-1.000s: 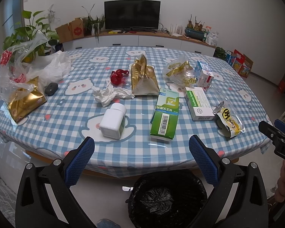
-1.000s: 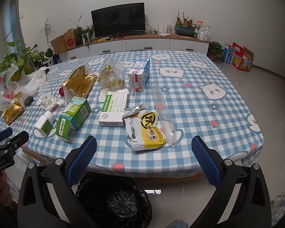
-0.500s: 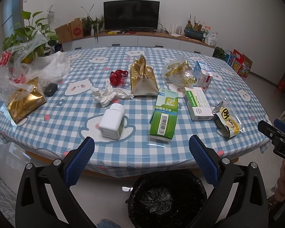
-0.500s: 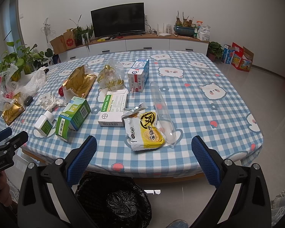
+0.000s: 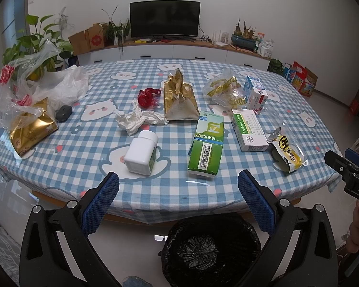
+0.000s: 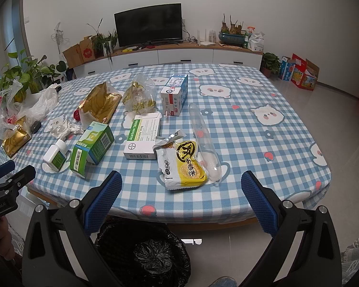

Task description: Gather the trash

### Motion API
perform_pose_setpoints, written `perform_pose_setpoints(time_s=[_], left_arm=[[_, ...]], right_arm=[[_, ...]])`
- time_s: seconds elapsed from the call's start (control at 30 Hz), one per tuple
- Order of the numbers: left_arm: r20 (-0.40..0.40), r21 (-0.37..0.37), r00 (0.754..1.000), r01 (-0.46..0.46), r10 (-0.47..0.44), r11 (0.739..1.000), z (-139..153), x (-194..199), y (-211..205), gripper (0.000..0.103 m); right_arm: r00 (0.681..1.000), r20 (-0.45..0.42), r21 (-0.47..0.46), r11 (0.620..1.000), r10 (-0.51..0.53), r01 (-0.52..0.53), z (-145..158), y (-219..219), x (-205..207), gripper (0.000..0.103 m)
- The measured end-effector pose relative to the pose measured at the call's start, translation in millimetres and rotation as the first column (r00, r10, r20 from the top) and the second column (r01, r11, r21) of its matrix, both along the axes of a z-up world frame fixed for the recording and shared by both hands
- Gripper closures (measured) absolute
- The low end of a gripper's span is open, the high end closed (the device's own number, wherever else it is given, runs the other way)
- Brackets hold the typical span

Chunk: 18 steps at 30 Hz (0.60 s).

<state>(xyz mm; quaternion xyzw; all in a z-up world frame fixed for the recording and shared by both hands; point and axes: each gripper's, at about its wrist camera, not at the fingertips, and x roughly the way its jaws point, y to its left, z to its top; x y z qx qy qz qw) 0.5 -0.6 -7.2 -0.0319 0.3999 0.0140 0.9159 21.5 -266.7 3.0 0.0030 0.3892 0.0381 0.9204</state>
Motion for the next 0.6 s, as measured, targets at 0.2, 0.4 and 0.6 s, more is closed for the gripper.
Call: perform_pose_setpoints(time_s=[0.2, 0.4, 0.6], left_arm=[[-0.001, 0.001, 1.0, 0.003, -0.003, 1.0, 0, 0, -1, 0.006], [0.0, 0.002, 1.0, 0.005, -0.005, 1.0, -1, 1, 3, 0.007], [-0.018, -0.011, 1.0, -0.022, 0.022, 1.0, -9, 15, 25, 0.007]], right_arm=[[1.0, 0.0, -0.001, 1.0, 0.0, 0.0, 2, 3, 0, 0.008], [1.0, 0.006, 0.0, 1.0, 0.009, -0.009, 2, 8, 3, 0.008], [0.999, 0.022, -0.011, 0.999, 0.032, -0.032, 9, 30, 16, 0.008]])
